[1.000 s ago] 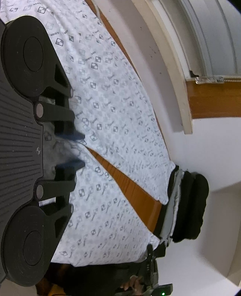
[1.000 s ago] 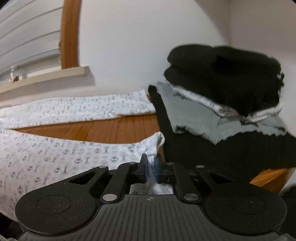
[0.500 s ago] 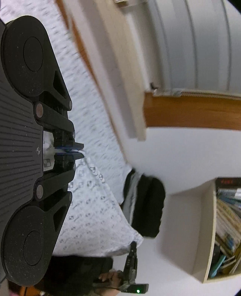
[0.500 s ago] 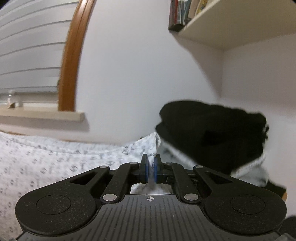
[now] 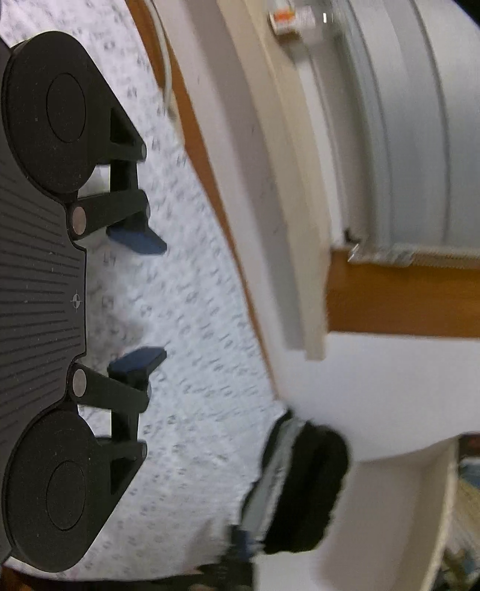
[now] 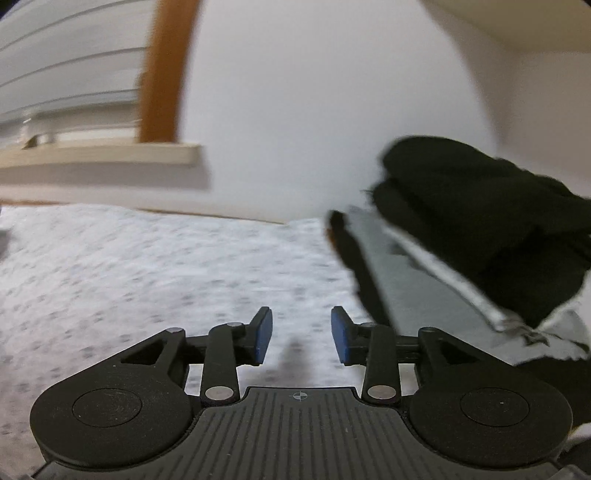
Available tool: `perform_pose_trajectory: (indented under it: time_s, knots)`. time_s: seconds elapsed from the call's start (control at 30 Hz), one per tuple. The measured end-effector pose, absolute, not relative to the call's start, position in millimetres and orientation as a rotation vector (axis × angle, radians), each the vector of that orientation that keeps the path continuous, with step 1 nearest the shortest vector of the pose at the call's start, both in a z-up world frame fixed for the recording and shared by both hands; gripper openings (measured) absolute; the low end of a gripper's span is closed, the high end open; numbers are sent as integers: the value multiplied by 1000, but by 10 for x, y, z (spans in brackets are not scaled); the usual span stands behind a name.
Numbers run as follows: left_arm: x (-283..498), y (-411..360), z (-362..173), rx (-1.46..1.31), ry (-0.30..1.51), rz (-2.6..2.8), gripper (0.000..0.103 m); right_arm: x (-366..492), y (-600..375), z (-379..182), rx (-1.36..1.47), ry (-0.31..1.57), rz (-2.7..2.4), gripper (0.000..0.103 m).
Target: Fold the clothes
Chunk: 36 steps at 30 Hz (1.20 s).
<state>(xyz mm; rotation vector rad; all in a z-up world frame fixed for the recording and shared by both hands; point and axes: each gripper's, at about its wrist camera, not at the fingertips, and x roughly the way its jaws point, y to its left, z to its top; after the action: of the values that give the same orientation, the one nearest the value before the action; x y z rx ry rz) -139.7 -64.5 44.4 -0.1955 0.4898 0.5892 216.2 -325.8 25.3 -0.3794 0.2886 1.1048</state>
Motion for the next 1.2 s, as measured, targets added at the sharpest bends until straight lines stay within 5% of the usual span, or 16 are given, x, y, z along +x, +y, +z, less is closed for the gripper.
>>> perform_pose_trajectory:
  time_s: [0.3, 0.7, 0.97, 1.2]
  knots:
    - [-2792, -891, 847, -224, 394, 813, 79, 971, -2384, 455, -381, 266, 1470, 44]
    - [-4797, -994, 673, -332, 517, 1172, 80, 228, -1835, 225, -520, 308, 1646, 44]
    - [-4953, -912, 416, -400, 529, 1201, 80, -398, -1656, 459, -532, 287, 1820, 44]
    - [-4866, -756, 317, -352, 610, 1193, 66, -1240, -1220, 383, -601, 305, 2007, 44]
